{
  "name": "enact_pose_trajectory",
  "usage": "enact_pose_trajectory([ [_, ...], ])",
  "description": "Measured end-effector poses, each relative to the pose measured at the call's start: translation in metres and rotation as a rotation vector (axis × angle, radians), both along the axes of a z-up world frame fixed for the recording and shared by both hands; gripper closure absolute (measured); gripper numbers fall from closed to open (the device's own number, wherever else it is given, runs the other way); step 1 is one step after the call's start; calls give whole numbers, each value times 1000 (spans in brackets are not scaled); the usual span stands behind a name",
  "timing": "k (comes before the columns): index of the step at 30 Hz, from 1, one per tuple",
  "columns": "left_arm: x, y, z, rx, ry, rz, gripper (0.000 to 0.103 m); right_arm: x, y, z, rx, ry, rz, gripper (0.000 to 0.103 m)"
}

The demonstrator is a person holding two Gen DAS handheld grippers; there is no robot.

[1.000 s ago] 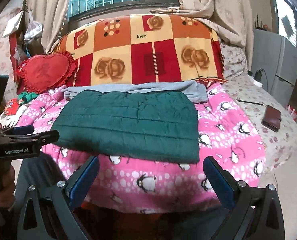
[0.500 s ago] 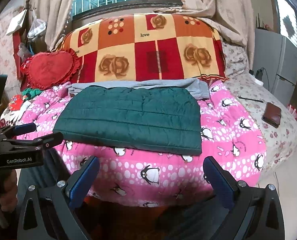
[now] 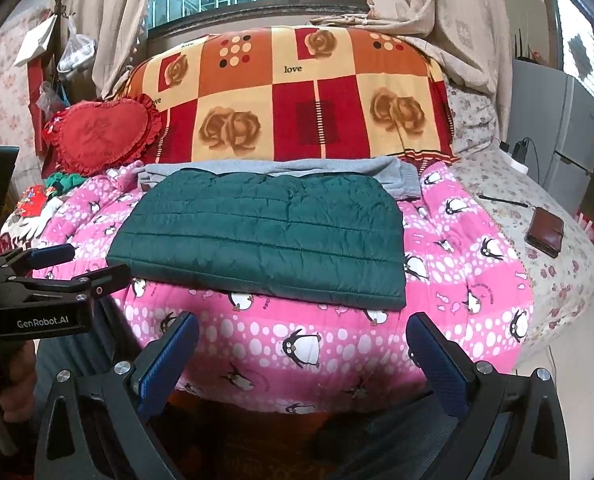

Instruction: Fold large clothes

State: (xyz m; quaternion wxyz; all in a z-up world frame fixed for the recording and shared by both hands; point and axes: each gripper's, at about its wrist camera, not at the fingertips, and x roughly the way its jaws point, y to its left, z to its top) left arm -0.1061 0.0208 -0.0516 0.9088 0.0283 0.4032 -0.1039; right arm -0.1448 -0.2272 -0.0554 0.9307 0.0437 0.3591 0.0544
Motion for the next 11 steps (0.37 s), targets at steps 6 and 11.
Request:
enact_pose_trajectory([
  [6,0,0,-1,-6,3,-12,1,0,1,0,0,3,-2,0],
  [11,-1,0,-4,-20,7,-23,0,0,2,-1,-1,4,-1,0],
])
